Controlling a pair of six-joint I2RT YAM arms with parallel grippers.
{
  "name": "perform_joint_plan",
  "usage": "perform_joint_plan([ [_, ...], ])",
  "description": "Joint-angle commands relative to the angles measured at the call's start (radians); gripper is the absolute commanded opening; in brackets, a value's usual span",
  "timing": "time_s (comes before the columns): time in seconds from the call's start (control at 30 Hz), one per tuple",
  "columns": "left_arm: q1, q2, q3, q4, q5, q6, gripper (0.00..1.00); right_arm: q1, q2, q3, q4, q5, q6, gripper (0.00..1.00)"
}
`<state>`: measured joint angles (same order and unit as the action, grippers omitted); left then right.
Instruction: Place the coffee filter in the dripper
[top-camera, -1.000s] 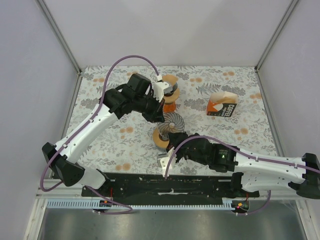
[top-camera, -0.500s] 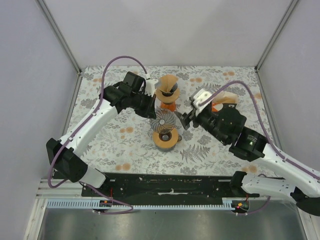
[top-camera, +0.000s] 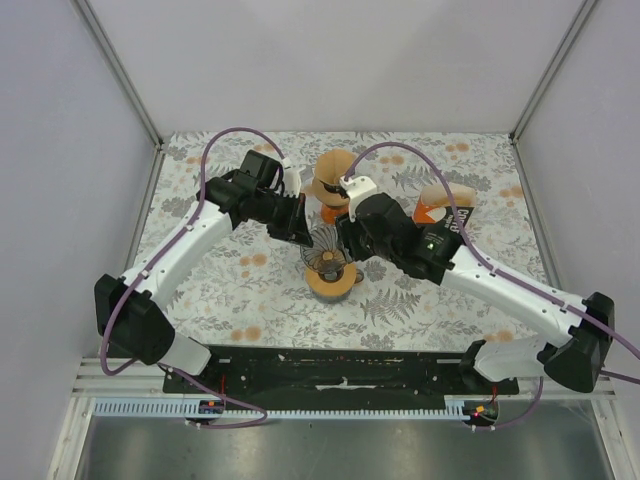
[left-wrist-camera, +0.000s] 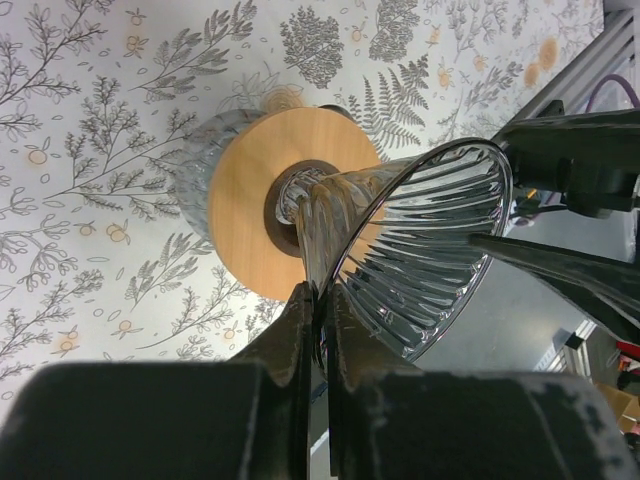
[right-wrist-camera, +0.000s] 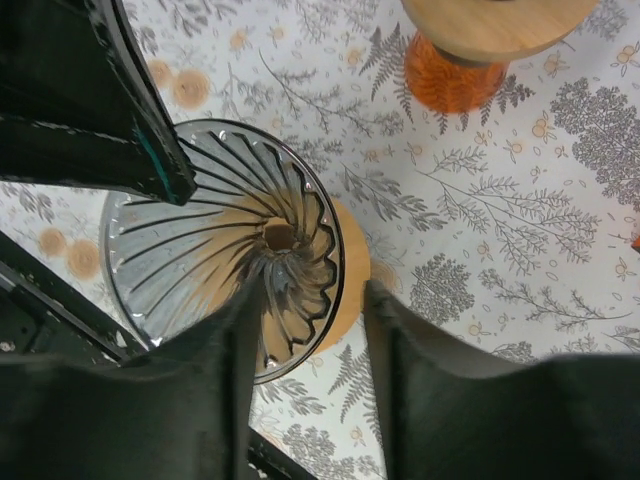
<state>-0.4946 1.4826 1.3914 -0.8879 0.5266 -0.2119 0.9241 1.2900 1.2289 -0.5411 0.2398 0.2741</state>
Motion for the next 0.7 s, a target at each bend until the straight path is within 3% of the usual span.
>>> perform_joint_plan([
  [0.0, 0.004, -0.042, -0.005, 0.063, 0.093, -0.061, 0.02, -0.024, 0.032, 0.017, -0.020, -0.062, 0.056, 0.44],
  [0.33, 0.007, -0.056, -0.055, 0.087, 0.150, -0.095, 0.02, -0.064, 0.089, 0.011, -0.029, -0.134, 0.056, 0.02],
  [0.67, 0.014, -0.065, -0.071, 0.095, 0.239, -0.132, 0.02, -0.087, 0.115, 0.024, -0.079, -0.212, 0.046, 0.00],
])
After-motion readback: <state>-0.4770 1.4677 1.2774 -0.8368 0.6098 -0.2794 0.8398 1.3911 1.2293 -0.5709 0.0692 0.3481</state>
